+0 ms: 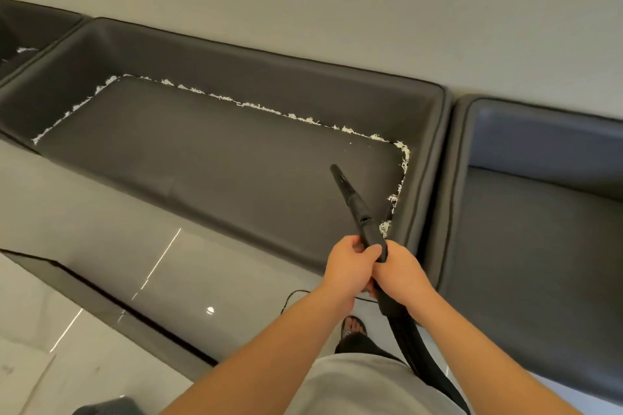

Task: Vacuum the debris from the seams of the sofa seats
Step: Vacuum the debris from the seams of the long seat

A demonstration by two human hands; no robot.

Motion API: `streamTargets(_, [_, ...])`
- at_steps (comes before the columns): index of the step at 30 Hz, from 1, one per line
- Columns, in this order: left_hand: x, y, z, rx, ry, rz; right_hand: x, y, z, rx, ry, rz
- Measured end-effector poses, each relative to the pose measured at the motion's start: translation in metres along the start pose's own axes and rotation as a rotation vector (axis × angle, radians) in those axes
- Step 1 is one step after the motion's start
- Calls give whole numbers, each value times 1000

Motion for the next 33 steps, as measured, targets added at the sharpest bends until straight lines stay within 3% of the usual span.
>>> streamTargets(7, [-44, -70, 21, 221, -140, 4, 31, -39, 0, -149, -131, -124])
streamTargets(11, [-73, -109, 50, 349, -277, -51, 47, -52, -22, -284, -399, -229])
streamTargets(16, [-102, -137, 151, 513, -520, -63, 98, -61, -115, -462, -509, -374])
streamTargets(22, [-96, -134, 219, 628, -556, 34, 172, -34, -214, -412, -717, -434])
streamTargets(26, [-88, -126, 233, 655, -660, -35, 195, -24, -247, -433, -951, -433])
streamTargets(33, [-56, -83, 229, 885, -886, -69, 181, 9, -252, -552, -724, -492])
Point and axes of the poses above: each hand's wrist, its own y-axis away from the middle knuckle, its own z-axis out of the back of the hand, x = y × z, the point moved 7 cm from there along -y, towards the middle knuckle
